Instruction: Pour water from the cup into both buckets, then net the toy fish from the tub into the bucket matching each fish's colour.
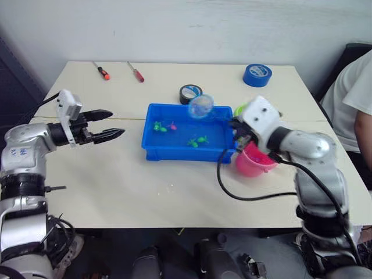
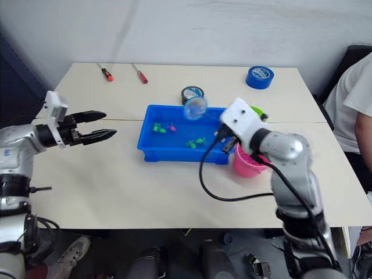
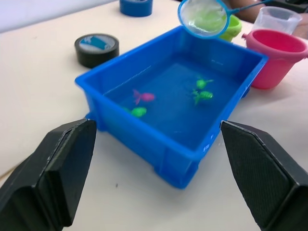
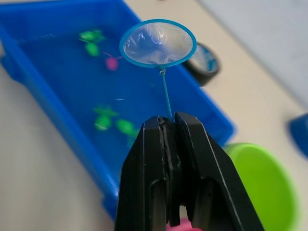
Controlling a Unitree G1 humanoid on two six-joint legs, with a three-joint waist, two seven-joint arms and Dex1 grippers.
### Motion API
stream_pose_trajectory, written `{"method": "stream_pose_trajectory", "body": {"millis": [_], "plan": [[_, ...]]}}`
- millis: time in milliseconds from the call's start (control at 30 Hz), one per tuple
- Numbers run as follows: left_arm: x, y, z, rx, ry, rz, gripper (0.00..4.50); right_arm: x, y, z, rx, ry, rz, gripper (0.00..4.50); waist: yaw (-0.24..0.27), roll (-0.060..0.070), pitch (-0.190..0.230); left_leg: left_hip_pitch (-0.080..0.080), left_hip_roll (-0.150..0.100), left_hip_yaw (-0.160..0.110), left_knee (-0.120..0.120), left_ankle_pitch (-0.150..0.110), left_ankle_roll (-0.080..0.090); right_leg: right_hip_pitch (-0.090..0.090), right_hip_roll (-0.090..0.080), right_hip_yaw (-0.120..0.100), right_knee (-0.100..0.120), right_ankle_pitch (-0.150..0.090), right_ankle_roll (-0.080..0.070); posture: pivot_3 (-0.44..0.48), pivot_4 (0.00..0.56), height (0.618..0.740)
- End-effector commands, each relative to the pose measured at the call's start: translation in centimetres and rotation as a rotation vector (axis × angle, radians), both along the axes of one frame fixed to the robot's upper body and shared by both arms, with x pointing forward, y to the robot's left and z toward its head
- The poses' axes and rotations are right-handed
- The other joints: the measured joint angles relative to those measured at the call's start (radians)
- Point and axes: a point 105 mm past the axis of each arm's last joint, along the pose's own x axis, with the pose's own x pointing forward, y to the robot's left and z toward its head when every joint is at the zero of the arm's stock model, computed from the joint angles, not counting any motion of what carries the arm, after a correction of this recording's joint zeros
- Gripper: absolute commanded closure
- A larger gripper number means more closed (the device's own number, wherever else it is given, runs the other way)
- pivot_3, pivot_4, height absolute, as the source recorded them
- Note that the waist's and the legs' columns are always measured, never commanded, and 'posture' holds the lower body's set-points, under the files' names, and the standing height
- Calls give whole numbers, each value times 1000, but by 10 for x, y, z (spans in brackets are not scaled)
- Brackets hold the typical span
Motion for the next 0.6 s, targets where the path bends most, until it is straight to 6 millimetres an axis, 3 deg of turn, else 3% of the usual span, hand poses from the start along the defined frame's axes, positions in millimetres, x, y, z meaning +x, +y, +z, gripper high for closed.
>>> {"method": "stream_pose_trajectory", "body": {"millis": [33, 300, 600], "plan": [[-9, 0, 22, -12, -84, 17, 30, 12, 18, -3, -11, 61, 14, 4500, 0, 0, 0, -1, -1, -1, 0, 0, 0, 0, -1, -1, 0, 0, 0, 0, 150, 734], [-18, 3, 22, -1, -88, 62, 30, 43, 21, -19, -131, 78, -59, 4500, -2, 0, 0, -4, -6, -2, -2, 0, 4, -2, -7, -3, -2, 0, 0, 0, 150, 734], [-23, 0, 17, -5, -84, 69, 30, 58, 15, -6, -62, 34, -113, 4500, -9, 0, 0, -5, -5, -1, -3, 0, 4, -5, -6, -3, -2, 0, 0, 0, 150, 734]]}}
